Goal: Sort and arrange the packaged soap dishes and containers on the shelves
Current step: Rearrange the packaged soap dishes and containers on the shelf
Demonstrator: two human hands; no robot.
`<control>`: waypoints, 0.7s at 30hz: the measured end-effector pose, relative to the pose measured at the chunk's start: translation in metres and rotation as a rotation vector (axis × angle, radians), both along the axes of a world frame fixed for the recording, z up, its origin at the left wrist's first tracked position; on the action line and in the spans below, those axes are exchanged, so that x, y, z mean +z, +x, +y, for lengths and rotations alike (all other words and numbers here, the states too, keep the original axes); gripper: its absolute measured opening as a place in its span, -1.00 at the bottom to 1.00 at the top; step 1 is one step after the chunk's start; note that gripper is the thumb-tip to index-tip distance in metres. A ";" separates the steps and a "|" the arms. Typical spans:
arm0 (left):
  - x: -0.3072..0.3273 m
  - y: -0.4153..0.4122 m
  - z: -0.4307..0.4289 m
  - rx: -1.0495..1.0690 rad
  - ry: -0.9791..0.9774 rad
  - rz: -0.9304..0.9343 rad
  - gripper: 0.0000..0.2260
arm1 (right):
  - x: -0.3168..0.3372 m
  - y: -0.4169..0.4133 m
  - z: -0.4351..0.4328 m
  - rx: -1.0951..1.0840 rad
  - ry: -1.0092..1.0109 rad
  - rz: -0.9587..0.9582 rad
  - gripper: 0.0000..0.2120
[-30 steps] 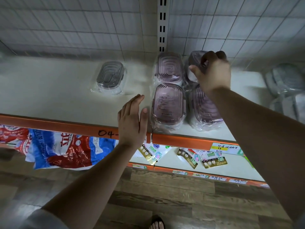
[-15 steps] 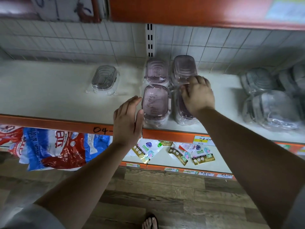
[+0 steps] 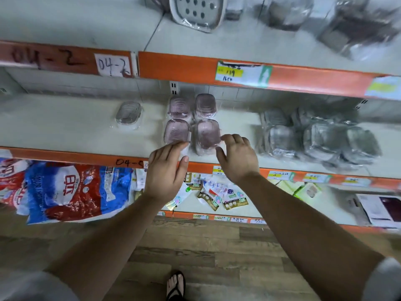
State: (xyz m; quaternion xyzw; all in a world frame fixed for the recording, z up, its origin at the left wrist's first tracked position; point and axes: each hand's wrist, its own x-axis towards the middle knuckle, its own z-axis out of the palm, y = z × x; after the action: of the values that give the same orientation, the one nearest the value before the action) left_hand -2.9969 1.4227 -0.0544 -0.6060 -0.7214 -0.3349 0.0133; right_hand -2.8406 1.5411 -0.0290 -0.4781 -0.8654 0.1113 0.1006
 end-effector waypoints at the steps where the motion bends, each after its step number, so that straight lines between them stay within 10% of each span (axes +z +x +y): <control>1: 0.008 0.006 -0.004 -0.005 -0.013 0.002 -0.60 | 0.009 0.007 -0.008 -0.002 -0.002 0.014 -0.65; 21: 0.196 0.059 0.038 -0.164 0.206 0.167 -0.62 | 0.189 0.116 -0.014 -0.173 0.162 0.212 -0.73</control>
State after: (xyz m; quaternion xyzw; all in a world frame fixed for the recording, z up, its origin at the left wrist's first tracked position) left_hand -2.9381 1.4609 0.1413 -0.6841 -0.6276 -0.3556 0.1077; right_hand -2.7243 1.5270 0.1604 -0.5266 -0.8117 0.0819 0.2391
